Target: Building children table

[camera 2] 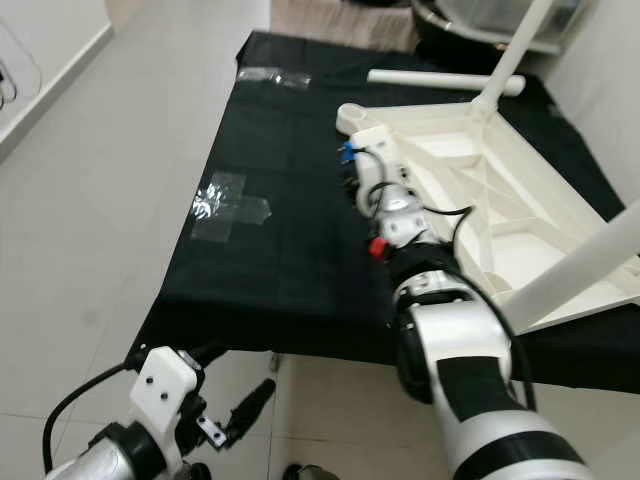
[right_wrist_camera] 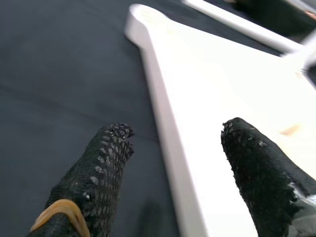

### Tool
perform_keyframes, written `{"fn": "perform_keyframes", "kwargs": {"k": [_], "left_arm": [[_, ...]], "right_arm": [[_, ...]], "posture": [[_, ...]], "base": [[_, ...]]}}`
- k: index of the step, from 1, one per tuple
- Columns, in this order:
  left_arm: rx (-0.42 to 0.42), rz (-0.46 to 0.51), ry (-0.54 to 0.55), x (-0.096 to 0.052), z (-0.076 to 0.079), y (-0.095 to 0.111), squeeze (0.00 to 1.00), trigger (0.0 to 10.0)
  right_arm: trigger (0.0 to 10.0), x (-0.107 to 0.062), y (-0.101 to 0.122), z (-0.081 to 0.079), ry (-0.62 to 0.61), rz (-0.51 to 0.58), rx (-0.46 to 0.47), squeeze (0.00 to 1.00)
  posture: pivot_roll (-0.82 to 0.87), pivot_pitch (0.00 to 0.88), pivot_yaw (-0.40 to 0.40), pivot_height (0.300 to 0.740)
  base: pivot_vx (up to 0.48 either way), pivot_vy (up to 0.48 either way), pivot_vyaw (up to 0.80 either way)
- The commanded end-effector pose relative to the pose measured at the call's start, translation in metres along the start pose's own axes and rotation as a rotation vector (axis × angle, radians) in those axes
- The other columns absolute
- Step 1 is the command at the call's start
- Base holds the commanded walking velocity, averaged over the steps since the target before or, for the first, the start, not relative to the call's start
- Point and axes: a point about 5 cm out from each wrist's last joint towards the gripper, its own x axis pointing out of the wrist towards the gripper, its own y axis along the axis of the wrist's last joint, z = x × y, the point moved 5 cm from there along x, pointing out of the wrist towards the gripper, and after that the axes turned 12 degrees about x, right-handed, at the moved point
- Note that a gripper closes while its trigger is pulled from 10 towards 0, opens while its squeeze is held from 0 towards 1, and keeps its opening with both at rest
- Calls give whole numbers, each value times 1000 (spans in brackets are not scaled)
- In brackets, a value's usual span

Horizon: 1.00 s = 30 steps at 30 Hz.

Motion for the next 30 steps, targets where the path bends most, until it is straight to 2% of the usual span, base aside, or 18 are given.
{"fn": "perform_keyframes", "kwargs": {"k": [1,7,9,11,19,24,25,26,30], "left_arm": [[5,-20,3,-3,2,-1,0,10000],[-4,-32,-3,-8,5,-1,0,10000],[-9,-40,-11,-12,7,0,0,10000],[-27,-60,-18,-21,12,1,0,10000],[-24,-84,0,-28,12,3,0,10000],[-28,-90,-2,-29,12,2,0,10000],[-30,-92,-4,-29,12,2,0,10000],[-31,-92,-7,-29,12,2,0,10000],[-30,-95,-9,-29,12,2,0,10000]], "right_arm": [[10000,0,-8,5,-18,-37,-22,0],[10000,0,-14,8,-15,-68,-49,0],[10000,0,-21,8,-1,-100,-52,0],[10000,-2,-40,6,34,-175,-49,0],[10000,-2,-40,13,15,-182,-39,0],[10000,-4,-48,6,96,-236,-99,0],[0,-6,-54,0,157,-266,-126,0],[0,-8,-58,-7,224,-295,-129,0],[0,-11,-61,-15,308,-319,-150,0]], "posture": [[119,249,-152,740],[113,267,-139,740],[121,277,-135,740],[122,286,-138,740],[129,297,-134,740],[130,300,-131,740],[129,300,-131,740],[129,300,-131,740],[127,301,-134,740]], "base": [[0,0,0],[0,0,0],[0,0,0],[0,0,0],[0,0,0],[0,0,0],[0,0,0],[0,0,0],[0,0,0]]}}
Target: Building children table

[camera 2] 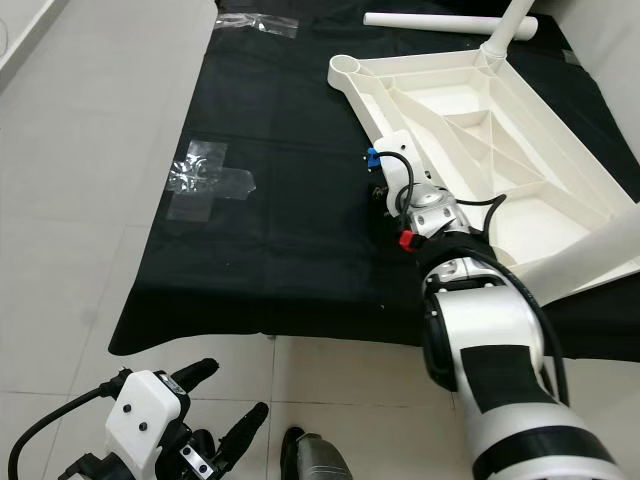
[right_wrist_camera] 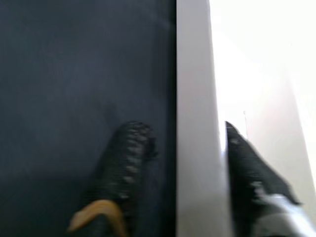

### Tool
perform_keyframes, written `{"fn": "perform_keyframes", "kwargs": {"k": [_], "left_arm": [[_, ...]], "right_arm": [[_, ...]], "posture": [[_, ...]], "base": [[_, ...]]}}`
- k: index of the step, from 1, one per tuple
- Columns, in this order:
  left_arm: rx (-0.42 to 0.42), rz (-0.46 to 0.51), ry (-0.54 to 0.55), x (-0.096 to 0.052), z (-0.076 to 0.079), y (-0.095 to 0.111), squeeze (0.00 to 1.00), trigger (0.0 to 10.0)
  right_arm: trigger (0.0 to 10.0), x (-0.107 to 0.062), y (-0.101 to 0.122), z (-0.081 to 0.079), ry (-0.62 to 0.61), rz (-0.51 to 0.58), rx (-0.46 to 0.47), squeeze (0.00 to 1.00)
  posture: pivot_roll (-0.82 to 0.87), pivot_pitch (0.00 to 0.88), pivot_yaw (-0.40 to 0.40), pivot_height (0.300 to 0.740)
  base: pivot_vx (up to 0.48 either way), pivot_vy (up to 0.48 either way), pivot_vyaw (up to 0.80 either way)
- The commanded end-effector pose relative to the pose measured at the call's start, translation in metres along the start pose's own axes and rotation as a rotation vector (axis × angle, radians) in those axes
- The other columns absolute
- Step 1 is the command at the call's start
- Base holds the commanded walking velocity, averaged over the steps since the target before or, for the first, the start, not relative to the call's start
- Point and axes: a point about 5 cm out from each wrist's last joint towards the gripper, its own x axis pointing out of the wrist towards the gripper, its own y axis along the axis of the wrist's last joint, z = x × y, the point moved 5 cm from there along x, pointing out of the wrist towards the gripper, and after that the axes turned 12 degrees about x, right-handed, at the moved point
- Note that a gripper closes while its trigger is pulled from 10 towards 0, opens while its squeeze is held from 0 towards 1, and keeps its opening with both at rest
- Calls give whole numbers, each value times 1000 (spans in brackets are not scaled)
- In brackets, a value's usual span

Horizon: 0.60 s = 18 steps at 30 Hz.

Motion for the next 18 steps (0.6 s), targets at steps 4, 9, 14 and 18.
{"fn": "perform_keyframes", "kwargs": {"k": [4,9,14,18], "left_arm": [[-8,-22,-16,-3,3,-2,0,10000],[-5,-25,-14,-1,2,-3,0,10000],[-4,-24,-12,2,-1,-3,0,10000],[-2,-23,-11,3,-2,-4,0,10000]], "right_arm": [[0,4,-30,-24,128,-112,-4,0],[0,4,-22,-24,132,-84,-33,0],[0,0,-20,-43,314,-89,-84,0],[0,-5,-22,-54,438,-107,-129,0]], "posture": [[126,298,-133,740],[123,291,-132,740],[116,284,-131,740],[110,281,-130,740]], "base": [[0,0,0],[0,0,0],[0,0,0],[0,0,0]]}}
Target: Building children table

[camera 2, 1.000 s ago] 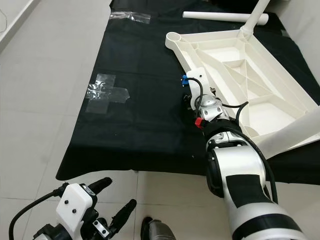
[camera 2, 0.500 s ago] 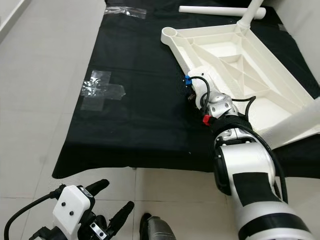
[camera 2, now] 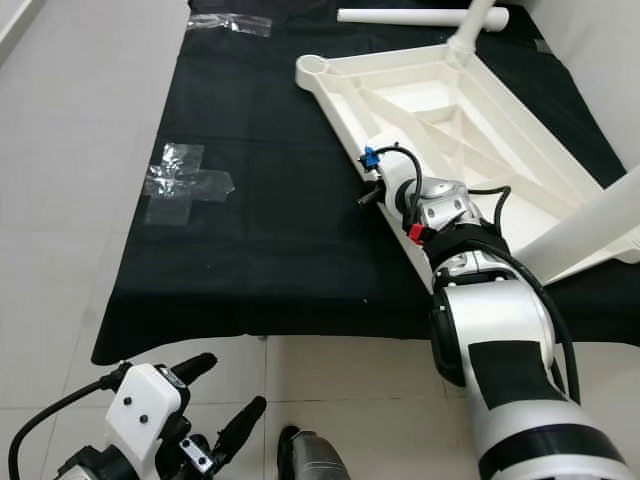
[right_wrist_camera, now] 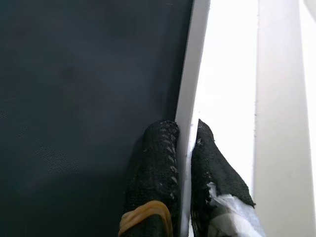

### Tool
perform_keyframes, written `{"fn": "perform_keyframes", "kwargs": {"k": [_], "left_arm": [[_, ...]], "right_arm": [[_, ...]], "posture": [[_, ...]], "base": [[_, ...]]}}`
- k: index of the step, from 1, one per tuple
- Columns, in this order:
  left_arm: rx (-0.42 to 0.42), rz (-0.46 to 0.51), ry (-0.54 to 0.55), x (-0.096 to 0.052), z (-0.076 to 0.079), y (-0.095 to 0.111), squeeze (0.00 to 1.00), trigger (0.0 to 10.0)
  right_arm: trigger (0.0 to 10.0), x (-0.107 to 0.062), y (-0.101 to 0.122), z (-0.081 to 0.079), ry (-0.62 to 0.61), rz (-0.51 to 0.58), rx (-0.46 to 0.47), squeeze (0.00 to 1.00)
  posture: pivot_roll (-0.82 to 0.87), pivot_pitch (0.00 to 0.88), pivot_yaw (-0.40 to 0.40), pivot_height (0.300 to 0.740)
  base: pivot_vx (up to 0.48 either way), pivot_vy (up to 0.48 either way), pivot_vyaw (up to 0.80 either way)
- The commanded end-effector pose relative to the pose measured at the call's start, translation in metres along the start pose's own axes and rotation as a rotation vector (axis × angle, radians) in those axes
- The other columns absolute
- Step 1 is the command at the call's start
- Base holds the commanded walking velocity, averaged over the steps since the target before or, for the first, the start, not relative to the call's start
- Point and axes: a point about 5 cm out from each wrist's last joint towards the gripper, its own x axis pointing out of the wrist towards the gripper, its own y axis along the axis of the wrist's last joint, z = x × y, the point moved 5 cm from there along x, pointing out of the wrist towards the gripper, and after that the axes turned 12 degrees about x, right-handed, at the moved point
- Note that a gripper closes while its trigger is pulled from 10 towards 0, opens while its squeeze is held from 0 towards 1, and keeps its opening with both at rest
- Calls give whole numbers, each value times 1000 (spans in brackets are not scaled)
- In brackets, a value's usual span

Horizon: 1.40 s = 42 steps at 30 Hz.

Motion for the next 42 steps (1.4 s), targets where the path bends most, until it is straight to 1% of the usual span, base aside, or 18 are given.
{"fn": "perform_keyframes", "kwargs": {"k": [1,2,3,6,11,14,17,19,20,21,23,28,29,33,34,38,40,42], "left_arm": [[-24,-30,-15,0,3,-7,0,10000],[-23,-29,-14,1,1,-8,0,10000],[-23,-29,-14,1,1,-8,0,10000],[-20,-29,-9,4,-2,-10,0,10000],[-19,-28,-7,6,-4,-11,0,10000],[-19,-27,-4,8,-6,-12,0,10000],[-18,-26,2,10,-7,-13,0,10000],[-18,-26,2,10,-7,-13,0,10000],[-19,-24,4,12,-9,-14,0,10000],[-19,-24,4,12,-9,-14,0,10000],[-16,-20,8,14,-11,-15,0,10000],[-17,-18,10,16,-12,-15,0,10000],[-20,-18,12,17,-12,-16,0,10000],[-21,-17,12,17,-12,-16,0,10000],[-24,-19,12,17,-11,-18,0,10000],[-25,-18,11,18,-11,-19,0,10000],[-25,-18,11,18,-11,-19,0,10000],[-26,-19,10,18,-11,-20,0,10000]], "right_arm": [[0,9,-32,-32,197,-126,-95,0],[0,6,-36,-39,282,-154,-123,0],[0,6,-36,-39,282,-154,-123,0],[0,-8,-49,-49,486,-232,-268,0],[0,-17,-53,-48,553,-265,-337,0],[0,-35,-60,-45,678,-322,-505,0],[0,-39,-64,-39,677,-353,-592,0],[0,-39,-64,-39,677,-353,-592,0],[0,-42,-70,-32,660,-393,-687,0],[0,-42,-70,-32,660,-393,-687,0],[0,-48,-80,-22,651,-459,-795,0],[0,-50,-84,-14,618,-498,-883,0],[0,-50,-83,-9,593,-511,-966,0],[0,-50,-82,-9,595,-512,-986,0],[0,-48,-73,-17,627,-464,-1048,0],[0,-47,-67,-24,655,-426,-1087,0],[0,-47,-67,-24,655,-426,-1087,0],[0,-56,-74,-19,707,-493,-1130,0]], "posture": [[108,280,-128,740],[104,279,-124,740],[104,279,-124,740],[98,272,-118,740],[97,266,-120,740],[92,262,-116,740],[82,252,-118,740],[82,252,-118,740],[84,251,-121,740],[84,251,-121,740],[81,250,-123,740],[76,249,-124,740],[78,232,-128,740],[78,232,-128,740],[79,213,-133,740],[79,213,-133,740],[79,213,-133,740],[75,191,-134,740]], "base": [[0,0,0],[0,0,0],[0,0,0],[0,0,0],[0,0,0],[0,0,0],[0,0,0],[0,0,0],[0,0,0],[0,0,0],[0,0,0],[0,0,0],[0,0,0],[0,0,0],[0,0,0],[0,0,0],[0,0,0],[0,0,0]]}}
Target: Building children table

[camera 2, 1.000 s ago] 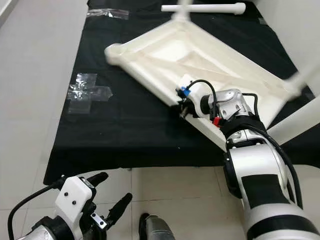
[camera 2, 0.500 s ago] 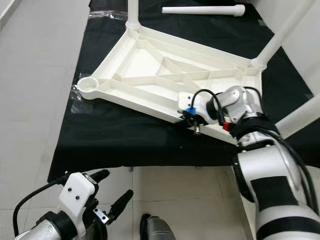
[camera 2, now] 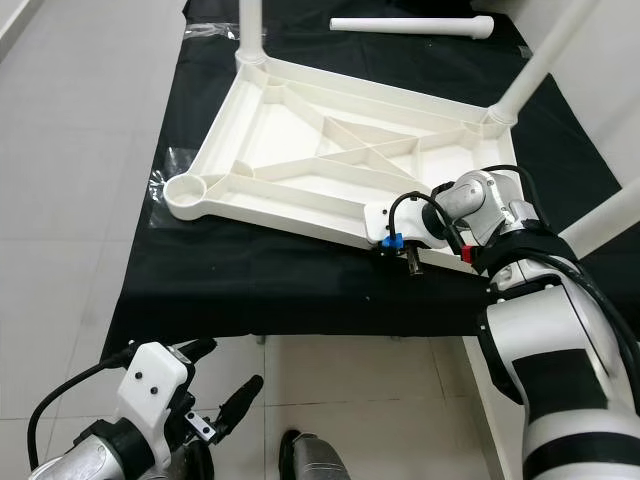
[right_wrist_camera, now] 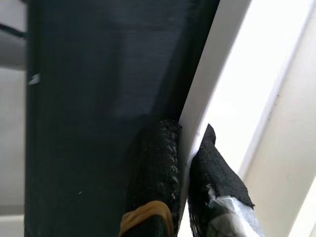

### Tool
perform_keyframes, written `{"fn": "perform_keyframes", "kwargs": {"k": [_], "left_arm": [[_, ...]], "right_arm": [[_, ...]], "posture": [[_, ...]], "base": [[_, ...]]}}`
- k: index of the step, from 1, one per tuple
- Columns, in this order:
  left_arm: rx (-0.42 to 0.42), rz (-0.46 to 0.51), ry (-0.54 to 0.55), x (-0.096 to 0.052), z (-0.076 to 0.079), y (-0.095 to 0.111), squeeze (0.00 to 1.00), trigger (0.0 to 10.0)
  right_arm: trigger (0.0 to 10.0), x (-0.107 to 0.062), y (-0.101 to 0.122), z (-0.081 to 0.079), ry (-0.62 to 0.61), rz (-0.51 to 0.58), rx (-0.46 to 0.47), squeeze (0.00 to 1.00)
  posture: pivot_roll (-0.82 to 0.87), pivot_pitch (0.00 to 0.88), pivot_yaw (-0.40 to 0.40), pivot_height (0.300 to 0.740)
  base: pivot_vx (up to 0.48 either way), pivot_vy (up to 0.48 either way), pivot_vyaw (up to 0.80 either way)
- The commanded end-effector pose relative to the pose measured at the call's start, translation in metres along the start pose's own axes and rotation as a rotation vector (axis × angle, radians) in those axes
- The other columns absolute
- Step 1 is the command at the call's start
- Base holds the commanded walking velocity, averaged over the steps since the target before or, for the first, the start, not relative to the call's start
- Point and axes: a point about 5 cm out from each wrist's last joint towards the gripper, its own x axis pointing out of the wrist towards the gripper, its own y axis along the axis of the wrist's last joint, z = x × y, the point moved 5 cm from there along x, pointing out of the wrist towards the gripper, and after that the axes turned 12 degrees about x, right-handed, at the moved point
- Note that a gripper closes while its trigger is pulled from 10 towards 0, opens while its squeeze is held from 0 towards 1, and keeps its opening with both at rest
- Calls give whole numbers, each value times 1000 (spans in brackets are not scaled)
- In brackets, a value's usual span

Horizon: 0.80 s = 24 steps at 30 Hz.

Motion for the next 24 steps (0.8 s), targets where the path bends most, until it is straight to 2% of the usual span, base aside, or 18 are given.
{"fn": "perform_keyframes", "kwargs": {"k": [1,4,6,7,9,13,14,16,17,22,23,24], "left_arm": [[-23,-9,-16,-1,5,-4,0,10000],[-25,-8,-16,-1,5,-5,0,10000],[-27,-8,-17,0,5,-5,0,10000],[-27,-8,-17,0,5,-5,0,10000],[-29,-7,-17,0,5,-6,0,10000],[-31,-7,-19,0,5,-6,0,10000],[-26,-5,-19,1,5,-6,0,10000],[-19,-3,-17,2,5,-5,0,10000],[-16,-2,-11,2,5,-5,0,10000],[-13,-2,-7,2,4,-6,0,10000],[-14,-1,-7,3,4,-6,0,10000],[-14,-1,-7,3,4,-6,0,10000]], "right_arm": [[0,15,-6,-28,198,-111,-194,0],[0,12,-13,-32,229,-154,-221,0],[0,7,-14,-27,217,-195,-313,0],[0,7,-14,-27,217,-195,-313,0],[0,5,-12,-25,218,-215,-386,0],[0,7,-6,-21,199,-206,-415,0],[8784,10,-1,-18,176,-190,-411,0],[8784,12,3,-16,155,-173,-392,0],[10000,14,7,-14,138,-147,-364,0],[10000,19,12,-10,92,-113,-321,0],[10000,22,10,-6,59,-130,-261,0],[10000,22,10,-6,59,-130,-261,0]], "posture": [[75,191,-134,740],[75,191,-134,740],[72,181,-132,740],[72,181,-132,740],[61,181,-130,740],[60,180,-130,740],[69,181,-135,740],[72,183,-137,740],[73,183,-137,740],[71,182,-137,740],[72,182,-140,740],[72,182,-140,740]], "base": [[0,0,0],[0,0,0],[0,0,0],[0,0,0],[0,0,0],[0,0,0],[0,0,0],[0,0,0],[0,0,0],[0,0,0],[0,0,0],[0,0,0]]}}
